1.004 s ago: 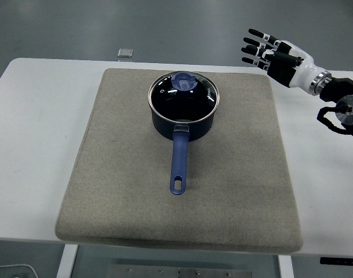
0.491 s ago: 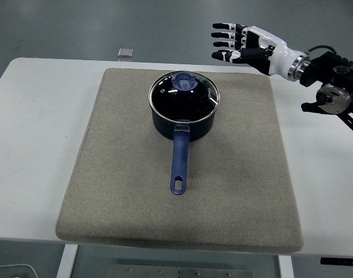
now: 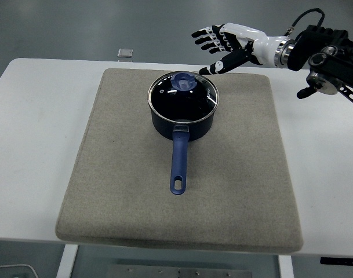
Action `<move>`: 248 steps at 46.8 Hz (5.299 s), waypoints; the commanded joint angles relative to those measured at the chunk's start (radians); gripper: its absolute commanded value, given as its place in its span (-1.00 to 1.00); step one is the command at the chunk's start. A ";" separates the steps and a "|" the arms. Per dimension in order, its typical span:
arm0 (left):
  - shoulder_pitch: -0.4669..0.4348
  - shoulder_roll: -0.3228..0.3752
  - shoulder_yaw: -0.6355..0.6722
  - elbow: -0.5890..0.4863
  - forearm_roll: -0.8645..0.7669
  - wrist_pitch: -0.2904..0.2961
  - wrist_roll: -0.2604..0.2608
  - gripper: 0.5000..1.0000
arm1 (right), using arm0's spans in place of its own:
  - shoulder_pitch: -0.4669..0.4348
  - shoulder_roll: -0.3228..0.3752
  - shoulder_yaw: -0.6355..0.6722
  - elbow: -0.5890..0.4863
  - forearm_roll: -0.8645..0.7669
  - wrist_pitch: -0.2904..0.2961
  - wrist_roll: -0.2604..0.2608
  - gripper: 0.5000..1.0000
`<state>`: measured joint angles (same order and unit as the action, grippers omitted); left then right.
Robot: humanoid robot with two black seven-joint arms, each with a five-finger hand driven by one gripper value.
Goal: Lift the pot lid and place it to the right of the pot.
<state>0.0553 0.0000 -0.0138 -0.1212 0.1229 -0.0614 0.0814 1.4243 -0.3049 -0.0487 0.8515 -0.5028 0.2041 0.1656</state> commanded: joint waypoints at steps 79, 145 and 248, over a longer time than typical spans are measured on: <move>0.000 0.000 0.000 0.000 0.000 0.000 0.000 1.00 | 0.188 0.194 -0.306 -0.058 -0.350 -0.048 -0.008 0.57; 0.000 0.000 0.000 0.000 0.000 0.000 0.000 1.00 | 0.171 0.205 -0.315 -0.058 -0.349 -0.035 -0.008 0.18; 0.000 0.000 0.000 0.000 0.000 0.000 0.000 1.00 | 0.239 0.158 -0.319 -0.058 -0.332 0.037 -0.009 -0.83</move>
<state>0.0552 0.0000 -0.0138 -0.1212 0.1226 -0.0614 0.0813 1.6489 -0.1400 -0.3683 0.7928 -0.8388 0.2333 0.1563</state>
